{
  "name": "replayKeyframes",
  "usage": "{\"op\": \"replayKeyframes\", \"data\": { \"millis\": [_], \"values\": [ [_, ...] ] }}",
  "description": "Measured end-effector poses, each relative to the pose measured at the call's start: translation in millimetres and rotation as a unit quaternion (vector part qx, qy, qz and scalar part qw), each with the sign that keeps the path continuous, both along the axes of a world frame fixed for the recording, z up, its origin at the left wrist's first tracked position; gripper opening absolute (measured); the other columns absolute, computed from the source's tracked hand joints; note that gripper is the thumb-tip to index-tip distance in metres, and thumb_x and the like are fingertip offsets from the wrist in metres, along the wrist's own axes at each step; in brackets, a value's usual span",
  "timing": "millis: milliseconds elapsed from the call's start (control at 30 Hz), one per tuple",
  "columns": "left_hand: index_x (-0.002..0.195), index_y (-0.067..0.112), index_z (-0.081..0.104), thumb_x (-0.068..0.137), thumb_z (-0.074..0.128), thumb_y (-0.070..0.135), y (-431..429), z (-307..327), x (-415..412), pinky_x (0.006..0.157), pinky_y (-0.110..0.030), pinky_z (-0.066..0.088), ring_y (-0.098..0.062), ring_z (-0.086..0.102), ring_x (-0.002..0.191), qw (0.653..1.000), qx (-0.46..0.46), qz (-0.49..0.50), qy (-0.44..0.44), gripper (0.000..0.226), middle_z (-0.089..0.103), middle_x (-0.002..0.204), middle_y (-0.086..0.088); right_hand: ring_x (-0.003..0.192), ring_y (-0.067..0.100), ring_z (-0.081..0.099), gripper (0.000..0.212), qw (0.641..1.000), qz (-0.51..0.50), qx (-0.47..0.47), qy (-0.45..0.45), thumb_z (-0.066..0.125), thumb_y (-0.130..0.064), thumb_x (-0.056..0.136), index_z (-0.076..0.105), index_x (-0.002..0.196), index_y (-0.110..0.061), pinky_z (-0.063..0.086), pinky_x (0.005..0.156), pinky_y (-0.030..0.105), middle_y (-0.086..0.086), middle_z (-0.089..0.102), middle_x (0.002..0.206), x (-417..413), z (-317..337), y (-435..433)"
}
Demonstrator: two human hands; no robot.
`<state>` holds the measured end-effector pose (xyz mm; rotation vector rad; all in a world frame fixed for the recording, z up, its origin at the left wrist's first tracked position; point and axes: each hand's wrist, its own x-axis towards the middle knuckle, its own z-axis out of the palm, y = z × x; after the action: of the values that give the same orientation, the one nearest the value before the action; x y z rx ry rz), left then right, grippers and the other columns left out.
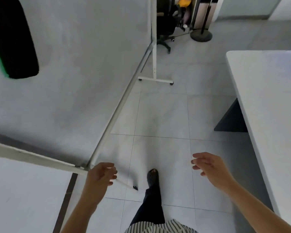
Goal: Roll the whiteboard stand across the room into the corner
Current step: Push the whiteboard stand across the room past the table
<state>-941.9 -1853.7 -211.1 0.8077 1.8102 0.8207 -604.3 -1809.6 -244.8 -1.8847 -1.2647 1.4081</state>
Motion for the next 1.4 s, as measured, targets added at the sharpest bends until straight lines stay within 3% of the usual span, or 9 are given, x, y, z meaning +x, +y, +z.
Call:
{"op": "replayKeyframes", "data": {
  "millis": [267,533,800,933,1267,1400],
  "values": [
    [0.093,0.012,0.067,0.089,0.061,0.008,211,-7,55,0.070,-0.037,0.053,-0.030,0.070,0.081,0.995,-0.019,-0.096,-0.006,0.009,0.073,0.082,-0.011,0.079,0.015,0.071,0.018,0.992,-0.124,0.011,-0.017,0.056,-0.008,0.091,0.067,0.105,-0.008,0.056,0.065,0.028,0.003,0.074,0.089,59,3,136],
    [0.095,0.015,0.067,0.089,0.060,0.011,432,37,123,0.072,-0.035,0.053,-0.027,0.070,0.083,0.979,0.039,-0.199,0.003,0.010,0.073,0.087,-0.012,0.069,0.009,0.071,0.016,0.973,-0.227,0.046,0.019,0.060,-0.005,0.088,0.069,0.095,-0.017,0.056,0.065,0.037,-0.004,0.077,0.076,111,31,283],
    [0.093,0.014,0.067,0.088,0.061,0.009,607,37,221,0.069,-0.034,0.053,-0.030,0.070,0.082,0.981,0.049,-0.186,-0.003,0.009,0.074,0.084,-0.013,0.067,0.011,0.072,0.014,0.963,-0.255,0.071,0.042,0.063,-0.005,0.087,0.070,0.094,-0.015,0.055,0.062,0.038,-0.004,0.077,0.076,205,30,473],
    [0.093,0.015,0.069,0.088,0.062,0.010,685,59,263,0.068,-0.032,0.053,-0.024,0.071,0.078,0.981,0.077,-0.180,-0.016,0.010,0.075,0.082,-0.011,0.070,0.013,0.073,0.016,0.968,-0.230,0.087,0.043,0.062,-0.004,0.087,0.070,0.093,-0.016,0.052,0.062,0.034,0.001,0.077,0.078,244,55,569],
    [0.089,0.007,0.068,0.087,0.061,0.000,869,49,290,0.063,-0.034,0.051,-0.026,0.067,0.069,0.990,0.086,-0.108,-0.014,0.010,0.073,0.067,-0.007,0.070,0.014,0.073,0.018,0.976,-0.193,0.086,0.056,0.061,-0.001,0.087,0.069,0.093,-0.015,0.052,0.058,0.031,0.002,0.078,0.078,284,47,783],
    [0.090,0.007,0.067,0.087,0.061,0.000,967,39,296,0.062,-0.032,0.052,-0.025,0.068,0.070,0.991,0.092,-0.095,-0.014,0.009,0.073,0.074,-0.010,0.071,0.015,0.073,0.018,0.977,-0.193,0.069,0.054,0.060,0.001,0.087,0.069,0.094,-0.013,0.052,0.058,0.033,-0.001,0.078,0.077,294,30,875]
  ]
}}
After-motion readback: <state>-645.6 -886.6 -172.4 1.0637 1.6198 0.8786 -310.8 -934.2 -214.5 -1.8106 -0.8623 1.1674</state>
